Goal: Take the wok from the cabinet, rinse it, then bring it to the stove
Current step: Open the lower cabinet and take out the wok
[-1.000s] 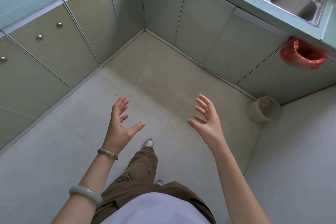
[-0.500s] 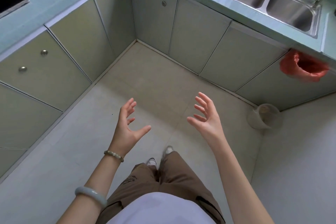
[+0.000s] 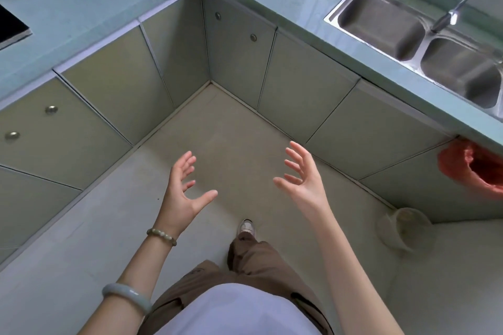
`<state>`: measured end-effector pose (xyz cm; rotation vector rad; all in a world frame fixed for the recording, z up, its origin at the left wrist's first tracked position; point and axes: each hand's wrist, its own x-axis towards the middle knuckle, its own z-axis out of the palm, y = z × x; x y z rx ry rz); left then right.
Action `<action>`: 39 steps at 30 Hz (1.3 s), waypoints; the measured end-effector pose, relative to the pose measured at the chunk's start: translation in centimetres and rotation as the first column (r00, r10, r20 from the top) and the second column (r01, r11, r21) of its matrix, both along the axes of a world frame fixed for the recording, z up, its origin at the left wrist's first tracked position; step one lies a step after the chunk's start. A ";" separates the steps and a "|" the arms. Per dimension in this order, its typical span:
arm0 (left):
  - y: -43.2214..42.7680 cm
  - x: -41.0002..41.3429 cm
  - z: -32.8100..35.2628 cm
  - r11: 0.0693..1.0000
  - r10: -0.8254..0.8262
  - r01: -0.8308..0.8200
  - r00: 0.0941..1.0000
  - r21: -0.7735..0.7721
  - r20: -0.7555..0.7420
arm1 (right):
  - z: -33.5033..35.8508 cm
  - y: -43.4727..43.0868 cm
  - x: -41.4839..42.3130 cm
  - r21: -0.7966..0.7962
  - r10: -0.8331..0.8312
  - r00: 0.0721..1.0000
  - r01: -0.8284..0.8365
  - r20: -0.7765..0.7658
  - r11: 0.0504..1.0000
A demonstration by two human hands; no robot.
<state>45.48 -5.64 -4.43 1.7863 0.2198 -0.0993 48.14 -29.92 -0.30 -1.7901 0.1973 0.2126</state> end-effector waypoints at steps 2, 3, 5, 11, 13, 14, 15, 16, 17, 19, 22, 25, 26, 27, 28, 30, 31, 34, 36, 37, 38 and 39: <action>-1.0 2.5 0.1 1.000 0.023 -0.023 1.000 -0.003 0.009 | 0.3 -1.0 2.9 0.001 0.014 1.000 -0.014 0.001 1.000; -1.5 3.8 0.1 0.999 0.034 -0.034 0.999 -0.005 0.016 | 0.3 -1.6 4.3 -0.002 0.027 1.000 -0.027 0.002 1.000; -2.3 5.9 -0.1 0.999 0.051 -0.051 0.998 -0.006 0.025 | 0.5 -2.3 6.9 -0.014 0.061 0.998 -0.061 0.001 0.998; -2.7 10.2 -0.5 0.991 0.132 -0.132 0.991 0.003 0.005 | 0.2 -2.6 13.1 -0.025 0.123 0.992 -0.124 -0.016 0.992; -2.3 11.8 -0.6 0.986 0.168 -0.168 0.986 0.005 0.003 | -0.2 -2.1 15.2 -0.025 0.158 0.987 -0.159 -0.029 0.987; -2.1 12.7 -0.6 0.983 0.184 -0.184 0.983 0.004 0.002 | -0.3 -1.8 16.3 -0.025 0.172 0.984 -0.173 -0.034 0.985; -1.8 13.6 -0.6 0.980 0.199 -0.199 0.980 0.004 0.002 | -0.4 -1.4 17.5 -0.025 0.185 0.982 -0.186 -0.036 0.982; -1.5 14.7 -0.7 0.977 0.214 -0.214 0.977 0.005 0.003 | -0.5 -1.0 18.8 -0.026 0.197 0.980 -0.197 -0.035 0.980; -1.1 15.8 -0.8 0.973 0.230 -0.230 0.973 0.001 0.000 | -0.7 -0.6 20.2 -0.030 0.206 0.978 -0.207 -0.034 0.978; -0.4 18.2 -1.0 0.965 0.262 -0.262 0.965 -0.016 -0.001 | -0.8 0.3 23.2 -0.039 0.223 0.974 -0.224 -0.028 0.974; 1.2 22.2 -1.1 0.950 0.311 -0.311 0.950 -0.028 0.009 | -1.2 2.0 28.1 -0.044 0.253 0.967 -0.254 -0.026 0.966; 3.1 26.2 -0.9 0.931 0.364 -0.363 0.931 -0.041 0.019 | -1.0 4.2 32.9 -0.047 0.304 0.952 -0.305 -0.023 0.951; 3.8 27.3 -0.7 0.926 0.376 -0.375 0.926 -0.045 0.016 | -0.9 4.9 34.3 -0.047 0.320 0.947 -0.321 -0.026 0.946; 4.5 28.5 -0.6 0.921 0.388 -0.386 0.922 -0.052 0.013 | -0.8 5.7 35.8 -0.048 0.333 0.943 -0.334 -0.028 0.941; 5.0 29.4 -0.4 0.918 0.394 -0.393 0.919 -0.057 0.013 | -0.7 6.3 37.1 -0.048 0.343 0.939 -0.344 -0.028 0.938; 6.1 31.3 -0.1 0.915 0.401 -0.400 0.916 -0.059 0.016 | -0.5 7.8 39.6 -0.045 0.365 0.931 -0.365 -0.018 0.930; 6.6 32.2 0.0 0.912 0.407 -0.405 0.913 -0.058 0.015 | -0.4 8.5 40.7 -0.045 0.378 0.926 -0.379 -0.014 0.924; 7.8 34.5 0.1 0.894 0.444 -0.443 0.896 -0.059 0.008 | -0.2 10.6 43.8 -0.040 0.428 0.904 -0.428 -0.020 0.903; 8.4 35.8 0.3 0.879 0.474 -0.473 0.880 -0.053 0.013 | -0.1 11.9 45.9 -0.037 0.472 0.881 -0.473 -0.018 0.881; 8.7 36.5 0.3 0.870 0.492 -0.491 0.871 -0.050 0.011 | -0.2 12.5 47.0 -0.036 0.495 0.869 -0.496 -0.023 0.868; 9.0 37.1 0.2 0.859 0.511 -0.511 0.859 -0.047 0.006 | -0.3 13.2 48.0 -0.035 0.516 0.856 -0.517 -0.030 0.855; 9.2 37.6 0.1 0.846 0.532 -0.531 0.847 -0.044 0.001 | -0.4 13.8 49.1 -0.031 0.538 0.843 -0.539 -0.035 0.842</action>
